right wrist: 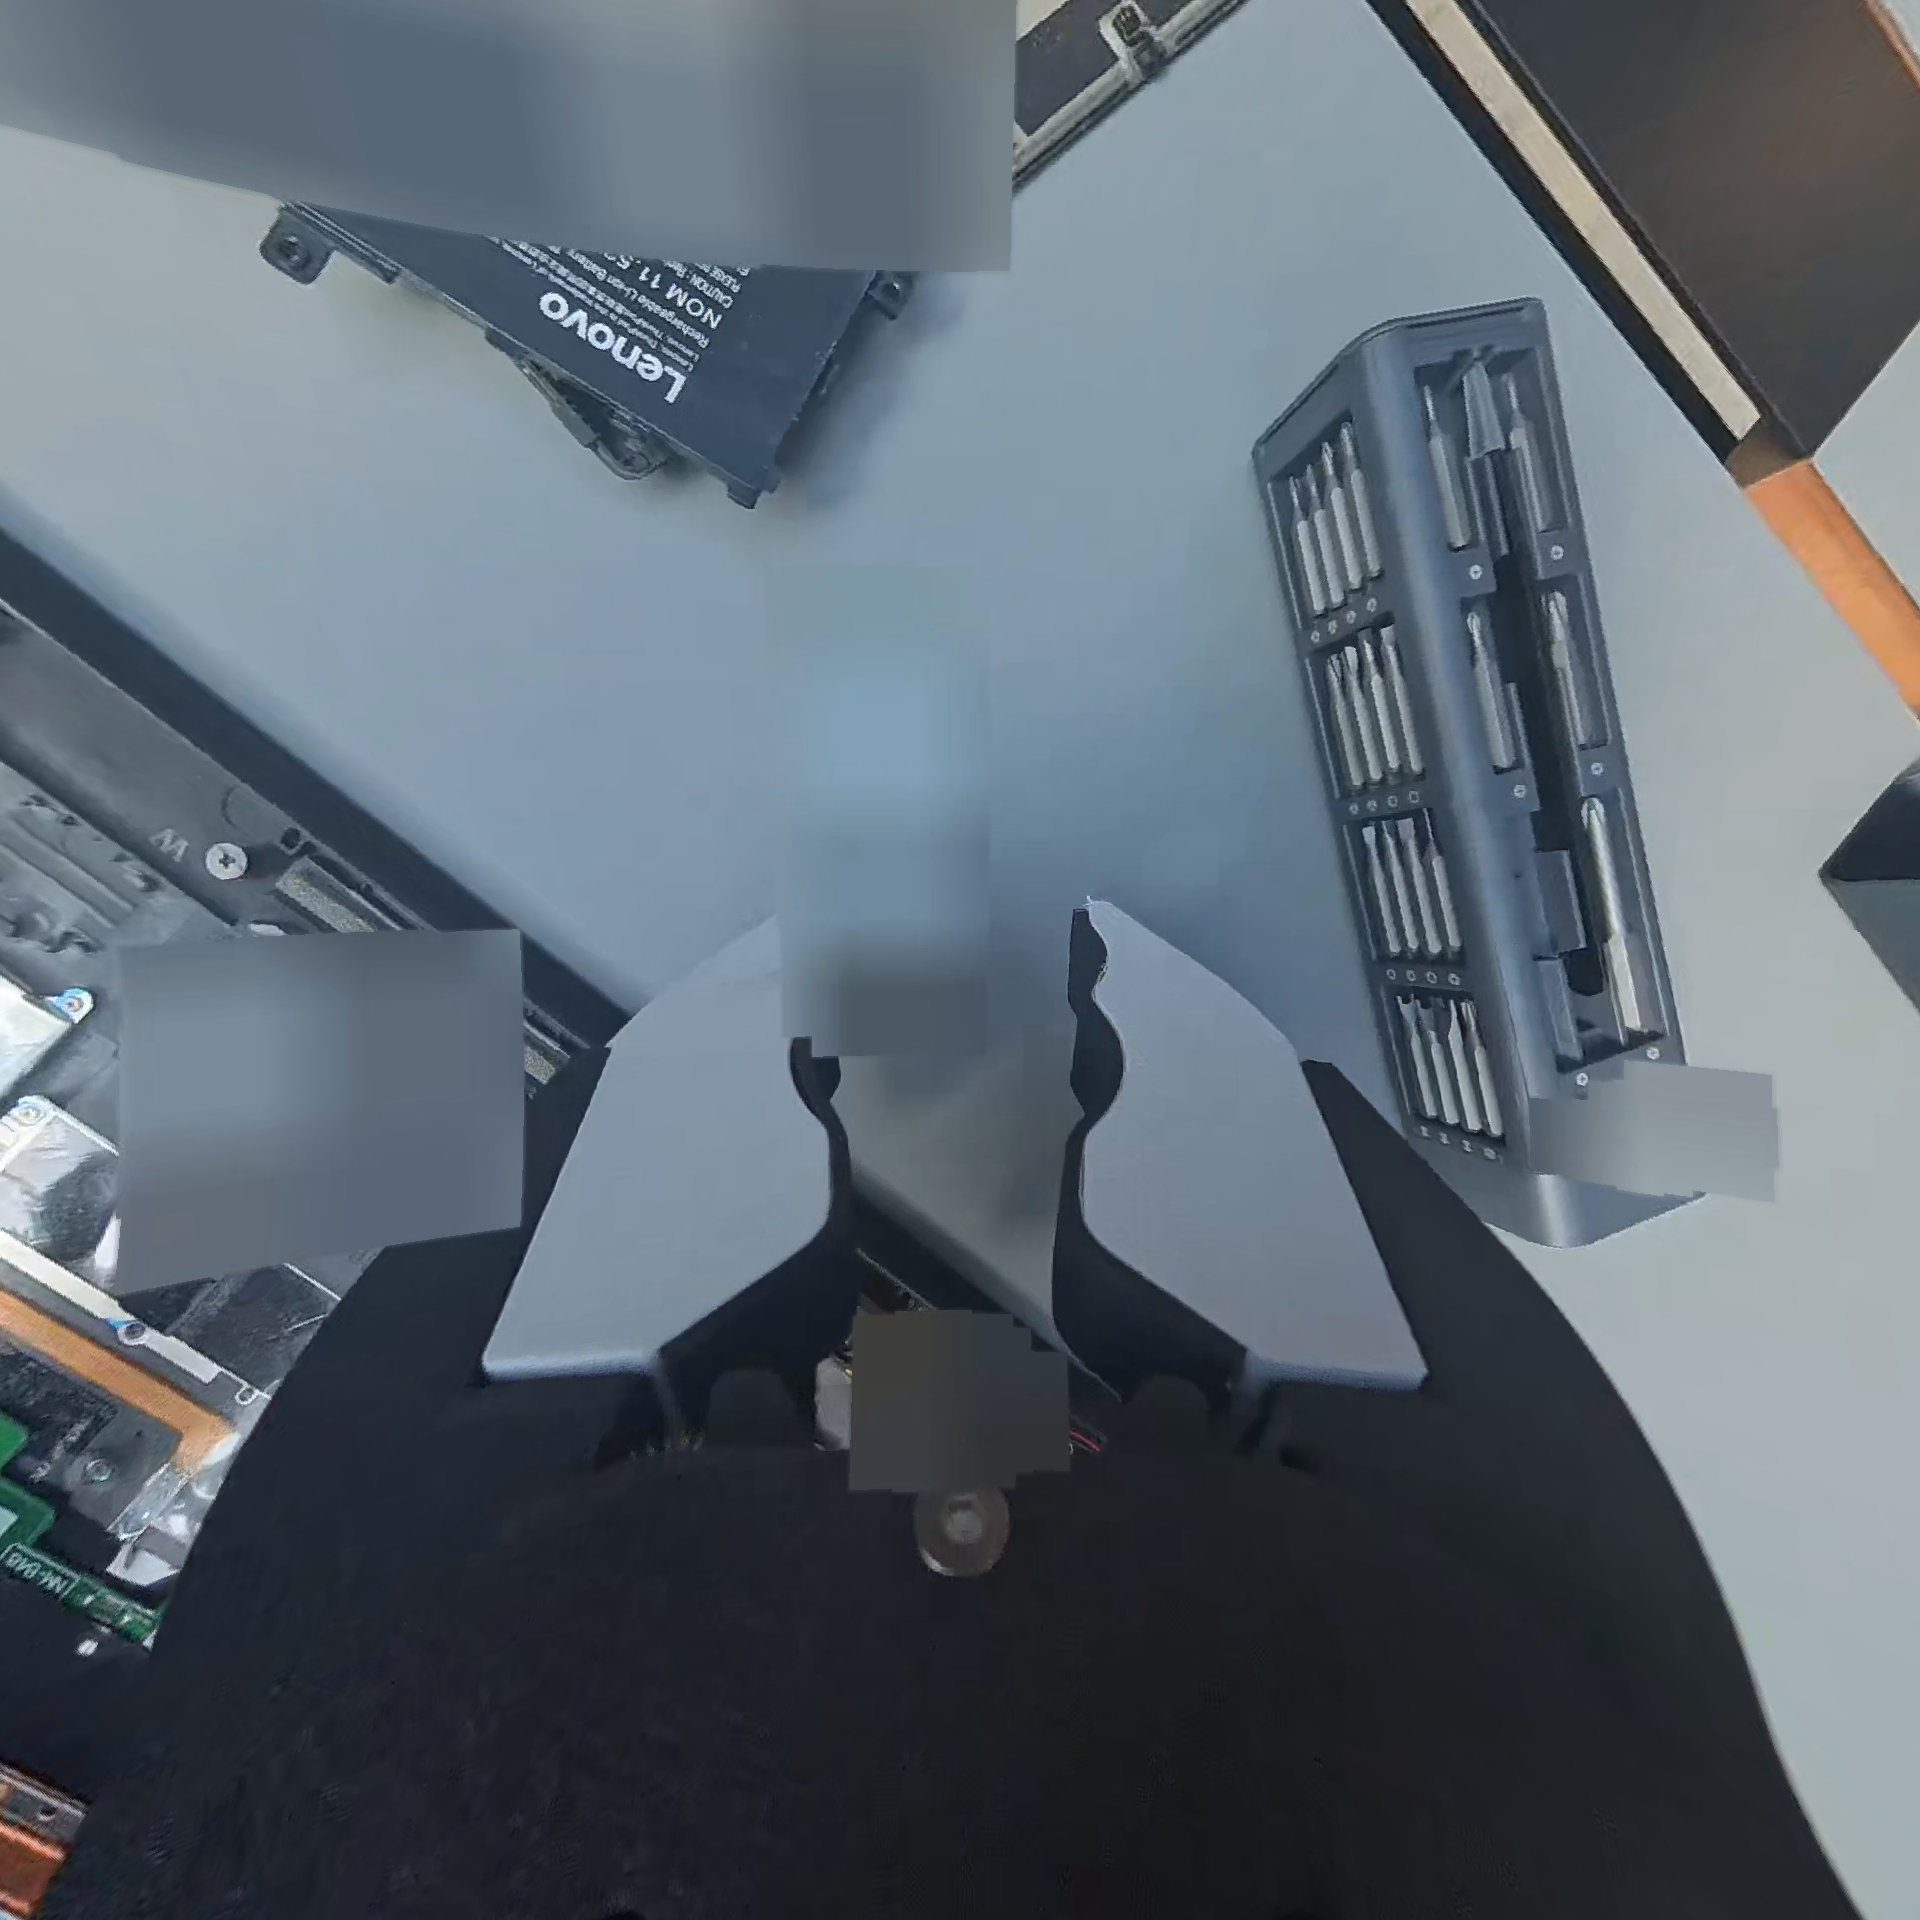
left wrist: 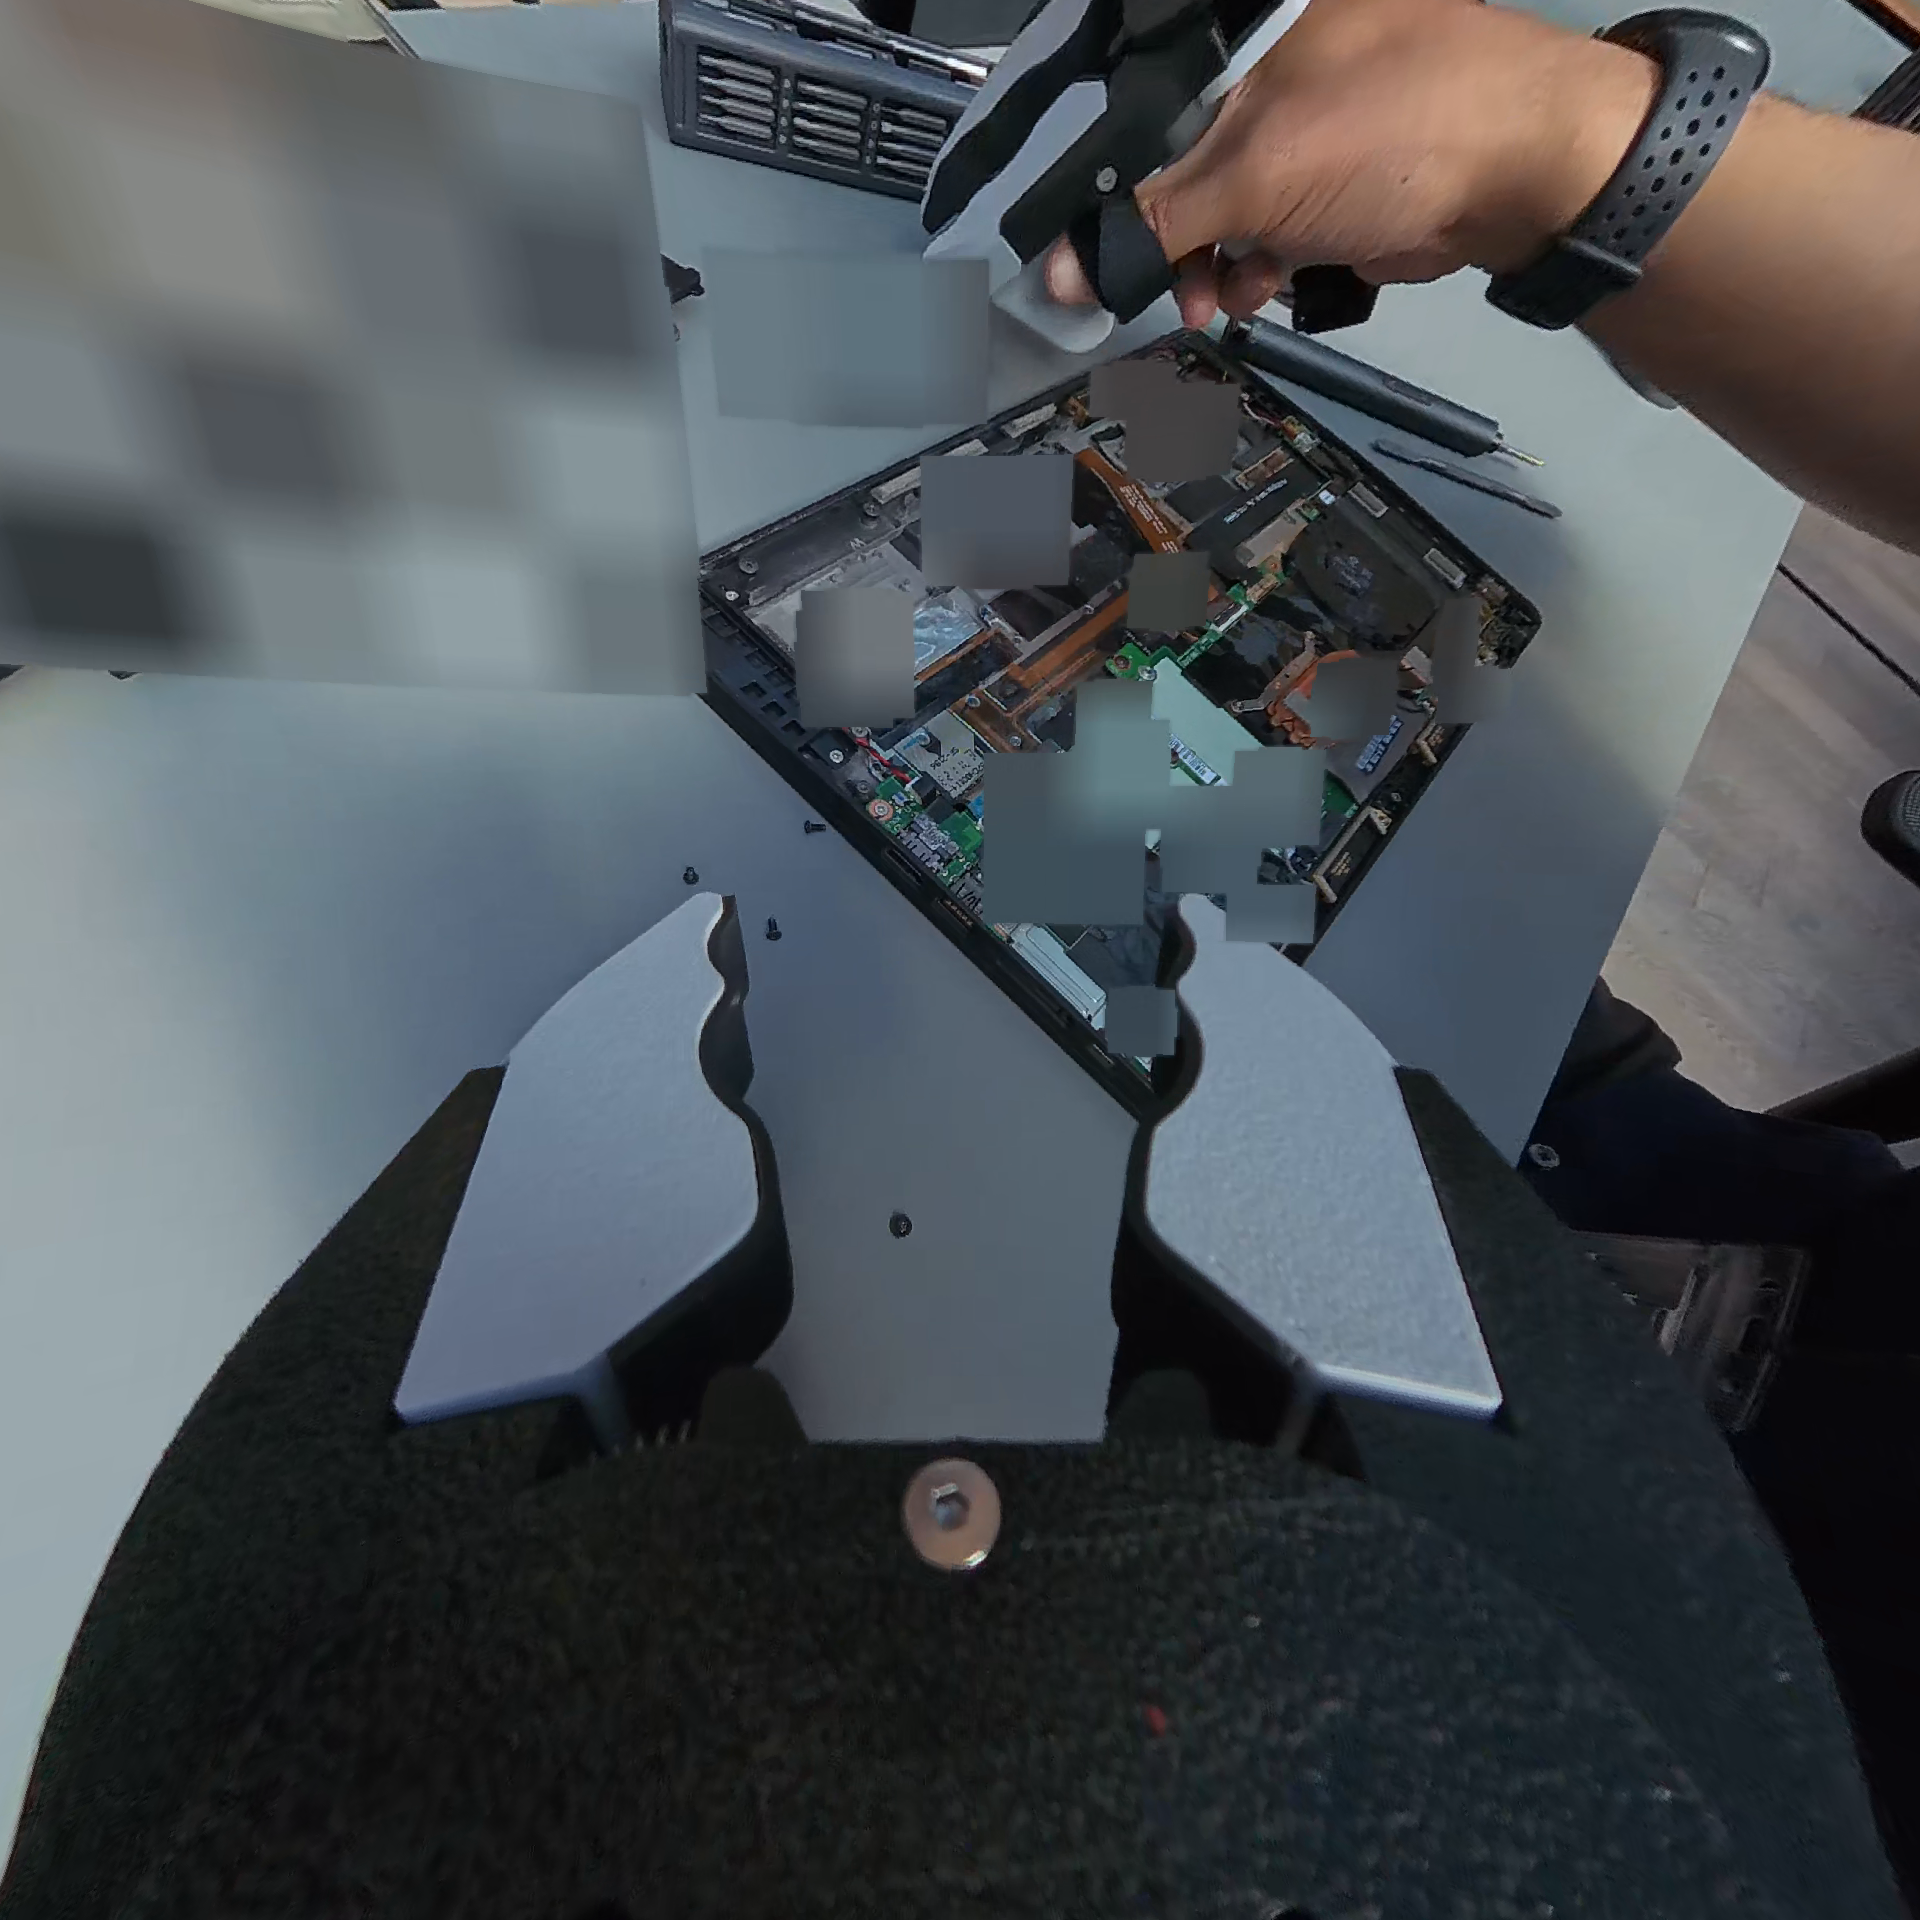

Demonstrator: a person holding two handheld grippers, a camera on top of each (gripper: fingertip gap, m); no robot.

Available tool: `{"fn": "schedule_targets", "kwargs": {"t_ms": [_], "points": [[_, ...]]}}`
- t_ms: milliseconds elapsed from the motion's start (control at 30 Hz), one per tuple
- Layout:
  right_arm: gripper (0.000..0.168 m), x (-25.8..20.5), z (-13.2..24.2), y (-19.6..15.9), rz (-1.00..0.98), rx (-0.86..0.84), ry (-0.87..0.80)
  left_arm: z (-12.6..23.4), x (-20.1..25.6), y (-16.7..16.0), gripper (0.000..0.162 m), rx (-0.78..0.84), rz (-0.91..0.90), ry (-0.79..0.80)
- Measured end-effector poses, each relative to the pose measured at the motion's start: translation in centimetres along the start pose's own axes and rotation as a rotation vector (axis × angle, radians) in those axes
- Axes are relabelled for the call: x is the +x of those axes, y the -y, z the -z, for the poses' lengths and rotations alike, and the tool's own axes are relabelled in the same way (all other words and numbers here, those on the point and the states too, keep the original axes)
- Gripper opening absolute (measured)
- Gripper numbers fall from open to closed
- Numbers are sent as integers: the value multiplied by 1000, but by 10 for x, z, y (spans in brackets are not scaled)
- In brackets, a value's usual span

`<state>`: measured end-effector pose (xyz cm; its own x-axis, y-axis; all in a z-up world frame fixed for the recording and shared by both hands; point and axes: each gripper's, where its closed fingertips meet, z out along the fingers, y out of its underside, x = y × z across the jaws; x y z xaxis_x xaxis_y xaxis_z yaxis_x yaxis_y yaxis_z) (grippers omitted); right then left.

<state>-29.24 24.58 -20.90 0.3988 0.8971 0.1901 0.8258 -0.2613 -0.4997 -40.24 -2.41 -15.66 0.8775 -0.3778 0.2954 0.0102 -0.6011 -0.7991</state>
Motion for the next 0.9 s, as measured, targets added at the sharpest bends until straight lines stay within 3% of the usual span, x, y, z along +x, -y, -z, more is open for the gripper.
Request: {"fn": "schedule_targets", "kwargs": {"t_ms": [100, 333, 733, 833, 900], "points": [[53, -17, -13, -2, -113, -88, 49, -3, 4, 3, 75, 6, -4, -1], [18, -21, -22, 8, -241, -133, -7, -6, 11, 5, 74, 23, -5, -1], [19, -10, -24, 7, -593, -116, -106, -14, 31, 4, 71, 24, -29, -24], [63, -11, -22, 5, -621, -104, -108, -13, 39, -4, 71, 5, -41, -24], [67, -14, -12, 6, -569, -62, -92, -10, 42, -10, 71, -4, -58, -12]]}}
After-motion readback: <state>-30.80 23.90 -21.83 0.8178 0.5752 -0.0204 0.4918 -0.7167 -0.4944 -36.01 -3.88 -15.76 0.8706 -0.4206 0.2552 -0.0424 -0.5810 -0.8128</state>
